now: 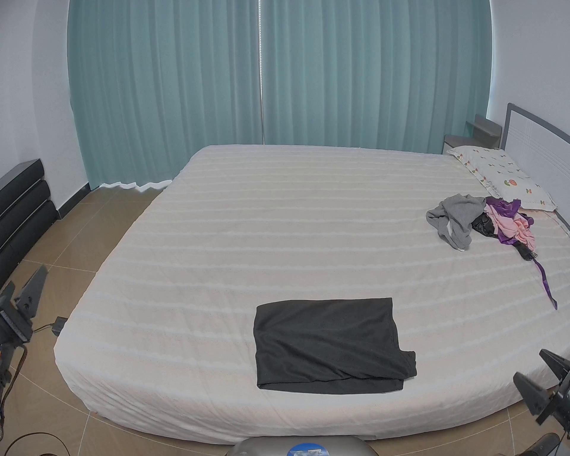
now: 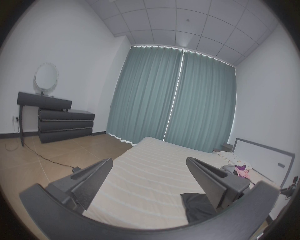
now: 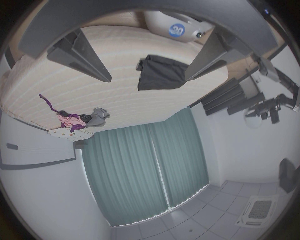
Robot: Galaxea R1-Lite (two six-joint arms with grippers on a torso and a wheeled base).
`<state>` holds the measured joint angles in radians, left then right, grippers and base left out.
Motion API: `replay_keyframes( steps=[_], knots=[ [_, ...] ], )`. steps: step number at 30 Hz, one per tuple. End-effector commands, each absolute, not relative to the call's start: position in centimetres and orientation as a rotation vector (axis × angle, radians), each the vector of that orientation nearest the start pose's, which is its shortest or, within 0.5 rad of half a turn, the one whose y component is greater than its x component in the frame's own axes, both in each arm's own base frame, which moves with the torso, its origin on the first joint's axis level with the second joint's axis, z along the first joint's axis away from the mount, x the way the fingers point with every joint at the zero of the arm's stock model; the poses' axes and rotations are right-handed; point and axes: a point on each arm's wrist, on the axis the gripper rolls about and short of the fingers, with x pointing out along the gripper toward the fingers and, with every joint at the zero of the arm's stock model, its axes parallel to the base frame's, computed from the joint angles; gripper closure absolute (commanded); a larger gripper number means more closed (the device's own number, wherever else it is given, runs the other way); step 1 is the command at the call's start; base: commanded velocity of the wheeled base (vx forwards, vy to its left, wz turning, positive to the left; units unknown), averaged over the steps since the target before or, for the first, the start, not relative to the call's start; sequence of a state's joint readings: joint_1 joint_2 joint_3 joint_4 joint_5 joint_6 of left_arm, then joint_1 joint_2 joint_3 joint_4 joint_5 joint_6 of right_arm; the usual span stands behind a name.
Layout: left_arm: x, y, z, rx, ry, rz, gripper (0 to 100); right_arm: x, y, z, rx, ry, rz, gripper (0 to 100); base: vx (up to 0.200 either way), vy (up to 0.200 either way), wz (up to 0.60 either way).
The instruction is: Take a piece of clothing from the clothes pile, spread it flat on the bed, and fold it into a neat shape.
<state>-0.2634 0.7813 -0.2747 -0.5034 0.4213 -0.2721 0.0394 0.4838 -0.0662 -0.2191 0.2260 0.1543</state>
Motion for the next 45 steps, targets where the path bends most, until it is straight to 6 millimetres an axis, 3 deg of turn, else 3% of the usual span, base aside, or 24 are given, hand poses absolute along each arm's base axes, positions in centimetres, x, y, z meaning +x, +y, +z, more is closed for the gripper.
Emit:
replay_keyframes(
  steps=[1,6,11,17,21,22,27,33,36,45],
  knots=[
    [1.0,0.8,18.1,-0.176,-0.136,0.246,0,-3.6,0.0,13.6,0.024,-0.029,0.398,0,0.000,0.000,0.00],
    [-1.4,1.2,17.0,-0.134,-0.173,0.299,0,-3.6,-0.1,13.4,0.008,-0.008,0.265,0,0.000,0.000,0.00],
    [-3.4,1.4,15.2,-0.102,-0.173,0.318,0,-3.3,-0.6,12.7,-0.028,0.021,0.028,0,0.000,0.000,0.00],
    [-3.7,1.4,14.9,-0.095,-0.167,0.331,0,-3.9,-0.9,13.1,-0.045,0.068,-0.151,0,0.000,0.000,0.00],
    [-3.7,1.3,14.7,-0.091,-0.161,0.357,0,-4.3,-0.8,12.8,-0.048,0.099,-0.182,0,0.000,0.000,0.00],
    [-3.9,1.1,14.4,-0.089,-0.163,0.397,0,-4.8,-0.6,11.6,-0.048,0.111,-0.210,0,0.000,0.000,0.00],
    [-4.1,0.8,12.3,-0.056,-0.164,0.361,0,-4.5,-0.4,10.4,-0.031,0.089,-0.181,0,0.000,0.000,0.00],
    [-3.3,0.7,10.9,-0.056,-0.157,0.313,0,-3.1,-0.3,10.2,-0.032,-0.105,-0.122,0,0.000,0.000,0.00],
    [-2.5,0.5,9.9,-0.060,-0.227,0.225,0,-2.5,-0.1,9.8,-0.123,-0.220,-0.065,0,0.000,0.000,0.00],
    [-2.3,0.3,8.2,-0.042,-0.059,0.109,0,-2.3,0.0,8.4,-0.094,-0.074,-0.025,0,0.000,0.000,0.00]
  ],
)
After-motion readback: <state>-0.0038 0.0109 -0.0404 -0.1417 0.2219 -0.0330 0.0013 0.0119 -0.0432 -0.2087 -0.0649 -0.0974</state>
